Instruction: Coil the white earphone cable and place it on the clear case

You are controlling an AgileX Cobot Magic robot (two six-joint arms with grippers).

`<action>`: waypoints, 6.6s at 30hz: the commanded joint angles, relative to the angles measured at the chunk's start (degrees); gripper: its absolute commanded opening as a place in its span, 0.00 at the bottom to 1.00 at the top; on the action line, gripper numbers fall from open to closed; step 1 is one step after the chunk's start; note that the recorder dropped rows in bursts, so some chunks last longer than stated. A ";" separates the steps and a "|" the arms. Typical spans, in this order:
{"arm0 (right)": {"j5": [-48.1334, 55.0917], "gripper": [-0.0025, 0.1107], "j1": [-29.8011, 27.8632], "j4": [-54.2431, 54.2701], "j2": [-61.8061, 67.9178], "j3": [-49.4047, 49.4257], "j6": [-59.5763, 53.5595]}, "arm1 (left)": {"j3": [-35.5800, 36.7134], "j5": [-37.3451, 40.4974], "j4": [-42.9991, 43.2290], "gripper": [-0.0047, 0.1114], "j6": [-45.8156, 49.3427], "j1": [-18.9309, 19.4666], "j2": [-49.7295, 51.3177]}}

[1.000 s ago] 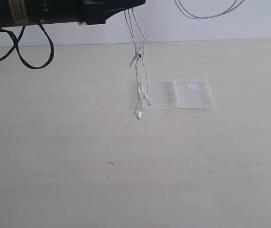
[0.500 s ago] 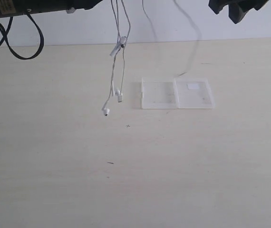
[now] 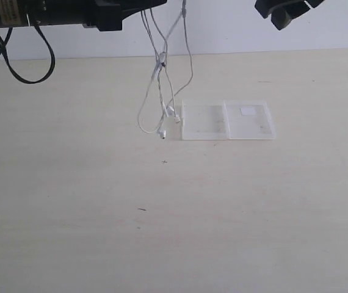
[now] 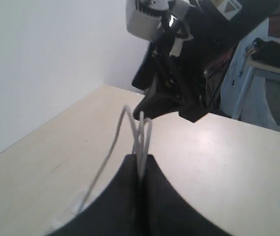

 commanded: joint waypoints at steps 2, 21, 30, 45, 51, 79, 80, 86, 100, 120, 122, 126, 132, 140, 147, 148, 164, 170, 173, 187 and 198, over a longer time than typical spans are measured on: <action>-13.84 0.53 -0.32 4.84 -3.71 4.68 -4.61 | -0.22 4.40 2.35 0.04 -1.61 0.16 -1.68; -49.53 0.53 -0.32 63.01 -15.89 34.99 -59.76 | -0.22 4.06 11.20 0.04 -7.94 7.28 -4.61; -24.02 0.53 -0.32 96.69 -15.14 34.99 -95.07 | -0.22 3.18 12.90 0.04 -9.44 7.28 -4.61; -15.42 0.54 -0.32 107.66 -3.01 34.99 -108.06 | -0.22 -2.61 12.28 0.04 -9.12 7.28 -4.61; -11.04 0.68 -0.32 113.12 0.66 34.86 -114.25 | -0.11 -5.06 12.13 0.04 -9.03 7.28 -4.61; -2.05 0.68 -0.32 113.85 4.28 34.77 -114.25 | -0.11 -15.08 9.52 0.04 -8.91 7.16 -4.50; -2.05 0.68 -0.32 113.85 4.28 34.77 -114.25 | -0.11 -15.08 9.52 0.04 -8.91 7.16 -4.50; -2.62 0.67 -0.32 113.85 4.28 33.62 -113.77 | -0.11 -15.97 9.13 0.04 -8.91 7.16 -3.83; -10.13 0.67 -0.32 113.85 4.28 33.62 -111.46 | -0.11 -17.20 8.93 0.04 -8.66 7.16 -3.83; -17.46 0.67 -0.32 113.06 4.06 33.62 -104.65 | -0.11 -14.55 9.76 0.04 -7.55 7.16 -3.83; -17.76 0.67 -0.32 113.75 4.06 33.62 -105.09 | -0.11 -14.55 9.76 0.04 -7.55 7.16 -3.83; -18.48 0.67 -0.32 113.85 4.06 33.62 -108.01 | -0.11 -14.55 9.76 0.04 -7.55 7.16 -3.83; -8.74 0.67 -0.32 113.85 4.06 33.25 -113.54 | -0.11 -14.96 9.77 0.04 -7.55 7.16 -3.83; -8.53 0.64 -0.32 110.56 4.06 33.10 -113.95 | -0.11 -15.35 10.55 0.04 -7.55 7.16 -3.83; -8.09 0.64 -0.32 110.30 4.06 31.46 -114.21 | -0.11 -15.35 11.87 0.04 -7.55 7.16 -3.83; -7.59 0.64 -0.32 110.30 4.06 31.19 -114.21 | -0.11 -15.35 11.87 0.04 -7.55 7.16 -3.83; -0.05 0.64 -0.32 104.00 4.06 30.63 -111.34 | -0.11 -15.23 11.22 0.04 -5.84 7.16 -3.83; 1.85 0.62 0.16 113.40 6.02 30.63 -111.34 | 1.20 -15.23 5.48 0.04 -3.84 7.16 -3.83; 0.17 0.59 1.54 112.51 6.25 30.63 -111.34 | 2.73 -15.23 1.71 0.04 -0.87 7.16 -3.83; -1.99 0.52 1.70 110.60 6.79 30.63 -107.63 | 2.72 -15.23 0.72 0.04 0.17 7.16 -3.83; -1.99 0.47 1.70 113.32 8.25 30.78 -107.37 | 2.72 -15.35 0.11 0.04 0.17 7.16 -3.83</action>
